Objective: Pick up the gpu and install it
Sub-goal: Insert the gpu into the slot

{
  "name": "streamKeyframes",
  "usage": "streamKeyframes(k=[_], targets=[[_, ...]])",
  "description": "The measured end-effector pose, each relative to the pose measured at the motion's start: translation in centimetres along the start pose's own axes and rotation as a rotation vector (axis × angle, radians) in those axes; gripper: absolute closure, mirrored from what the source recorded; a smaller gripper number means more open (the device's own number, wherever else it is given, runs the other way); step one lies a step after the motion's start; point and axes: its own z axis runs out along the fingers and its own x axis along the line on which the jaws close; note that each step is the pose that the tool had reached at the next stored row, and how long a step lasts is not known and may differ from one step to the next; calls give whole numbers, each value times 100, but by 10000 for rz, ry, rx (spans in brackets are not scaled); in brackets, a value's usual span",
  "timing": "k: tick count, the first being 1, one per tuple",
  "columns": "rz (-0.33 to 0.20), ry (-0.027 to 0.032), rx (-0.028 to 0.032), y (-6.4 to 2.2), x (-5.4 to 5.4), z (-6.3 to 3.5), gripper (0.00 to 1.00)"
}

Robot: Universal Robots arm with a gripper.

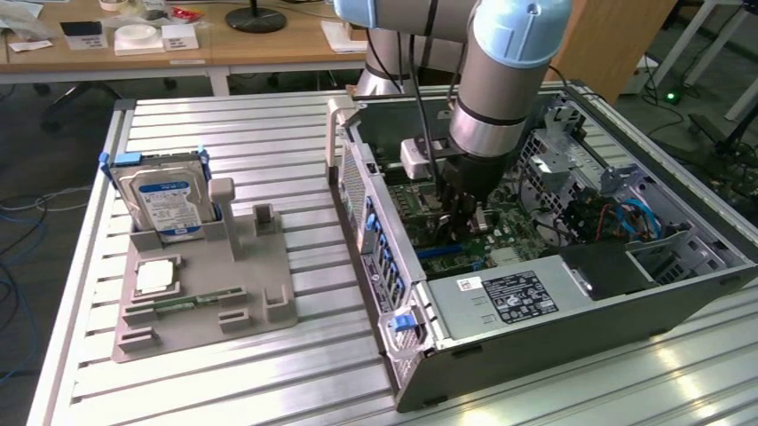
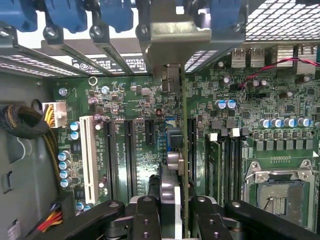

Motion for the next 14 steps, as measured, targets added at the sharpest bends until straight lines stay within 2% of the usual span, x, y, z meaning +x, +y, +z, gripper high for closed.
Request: streamKeyframes(k=[14], targets=[[0,0,0,30,35,44,72]])
